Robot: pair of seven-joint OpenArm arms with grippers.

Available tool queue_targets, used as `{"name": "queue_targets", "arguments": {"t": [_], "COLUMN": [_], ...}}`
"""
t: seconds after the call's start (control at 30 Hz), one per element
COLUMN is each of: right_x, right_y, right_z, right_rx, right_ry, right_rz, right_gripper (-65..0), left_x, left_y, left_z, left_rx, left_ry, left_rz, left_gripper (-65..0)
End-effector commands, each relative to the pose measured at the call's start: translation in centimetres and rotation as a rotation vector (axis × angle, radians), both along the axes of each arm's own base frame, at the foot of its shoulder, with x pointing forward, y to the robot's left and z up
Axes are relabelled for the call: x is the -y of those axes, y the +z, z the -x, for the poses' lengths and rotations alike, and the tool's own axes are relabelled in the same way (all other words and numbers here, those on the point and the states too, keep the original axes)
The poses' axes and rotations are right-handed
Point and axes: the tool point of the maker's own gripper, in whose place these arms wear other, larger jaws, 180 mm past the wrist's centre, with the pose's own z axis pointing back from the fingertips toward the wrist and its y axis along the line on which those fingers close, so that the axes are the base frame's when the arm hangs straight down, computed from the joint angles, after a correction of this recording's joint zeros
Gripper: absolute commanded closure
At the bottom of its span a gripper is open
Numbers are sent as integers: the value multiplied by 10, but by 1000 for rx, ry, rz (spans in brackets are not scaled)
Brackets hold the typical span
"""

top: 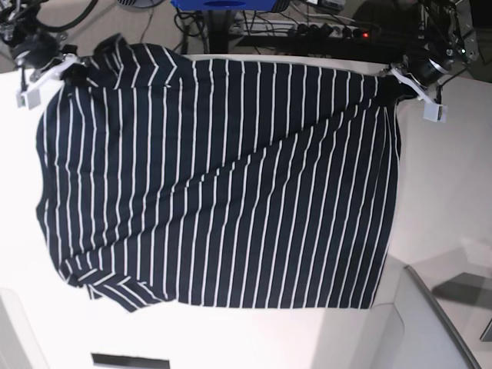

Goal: Layout the t-shirt on the table in an organized manner, then fold the t-shirt properly
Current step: 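Hold both edge corners and tug them apart to tension the shirt, then lift the shirt edge with both grippers and fold it toward the hem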

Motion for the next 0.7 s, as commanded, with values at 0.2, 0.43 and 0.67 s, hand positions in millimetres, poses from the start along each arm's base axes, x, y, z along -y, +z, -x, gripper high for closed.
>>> {"name": "queue_targets", "arguments": {"t": [0.2,0.43,0.67], "right_x": [34,49,47], "right_y": [41,59,57], "right_z": [-26,-24,-17], "right_rx": [52,13,-14], "right_ry": [93,102,107], "right_rz": [144,211,208], "right_gripper": [-5,-5,-5], "left_x": [-31,-29,-27], "left_y": [14,19,21], "left_z": [1,-4,-4], "left_rx": [-27,-9,0], "left_ry": [-9,-22,-23], "left_rz": [-125,-134,-131], "left_gripper": [0,0,0]}}
